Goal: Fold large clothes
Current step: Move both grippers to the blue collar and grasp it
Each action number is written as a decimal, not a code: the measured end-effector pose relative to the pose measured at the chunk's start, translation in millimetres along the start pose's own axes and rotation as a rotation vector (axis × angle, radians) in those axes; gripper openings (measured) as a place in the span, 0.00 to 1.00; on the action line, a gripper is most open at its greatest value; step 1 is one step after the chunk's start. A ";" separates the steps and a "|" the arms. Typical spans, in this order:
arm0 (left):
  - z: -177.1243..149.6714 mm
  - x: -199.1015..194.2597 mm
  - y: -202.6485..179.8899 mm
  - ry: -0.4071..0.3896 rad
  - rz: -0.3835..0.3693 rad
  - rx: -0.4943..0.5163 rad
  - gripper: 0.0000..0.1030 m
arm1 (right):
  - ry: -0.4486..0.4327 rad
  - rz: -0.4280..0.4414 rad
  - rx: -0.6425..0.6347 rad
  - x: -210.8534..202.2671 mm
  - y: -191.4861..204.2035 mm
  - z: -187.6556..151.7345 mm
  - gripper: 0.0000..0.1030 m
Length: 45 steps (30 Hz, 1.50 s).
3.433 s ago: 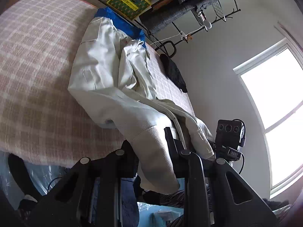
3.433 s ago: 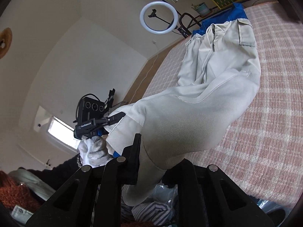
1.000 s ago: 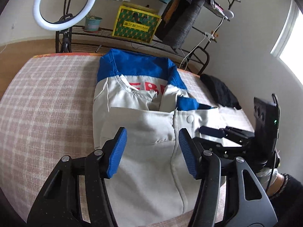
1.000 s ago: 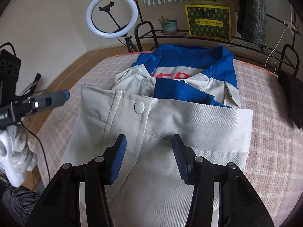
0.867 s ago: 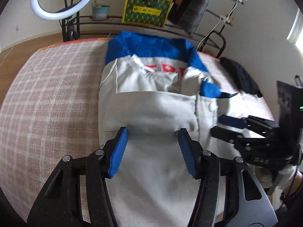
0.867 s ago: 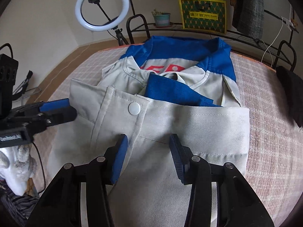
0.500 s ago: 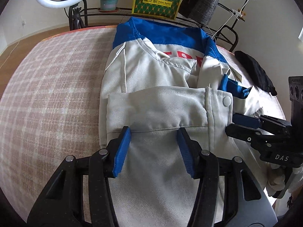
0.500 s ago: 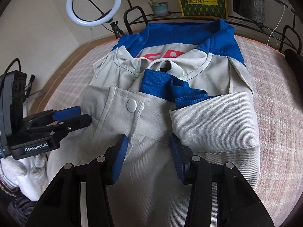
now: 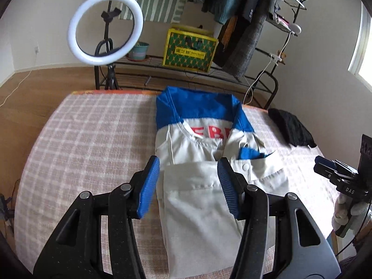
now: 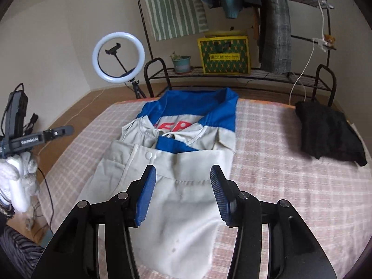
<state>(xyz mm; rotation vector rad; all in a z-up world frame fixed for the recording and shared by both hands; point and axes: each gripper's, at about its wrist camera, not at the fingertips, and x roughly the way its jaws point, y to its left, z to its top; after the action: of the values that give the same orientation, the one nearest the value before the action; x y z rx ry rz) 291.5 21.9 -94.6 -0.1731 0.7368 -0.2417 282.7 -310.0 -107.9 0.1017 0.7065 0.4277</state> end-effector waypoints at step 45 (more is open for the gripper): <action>142.4 342.5 106.3 0.221 -0.073 -0.149 0.65 | 0.147 0.076 0.144 290.1 -148.0 144.4 0.56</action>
<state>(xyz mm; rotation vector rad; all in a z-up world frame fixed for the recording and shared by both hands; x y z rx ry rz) 650.0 38.8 -236.2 -0.3186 0.9693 -0.2782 624.3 -316.8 -208.9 0.2347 0.8804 0.4599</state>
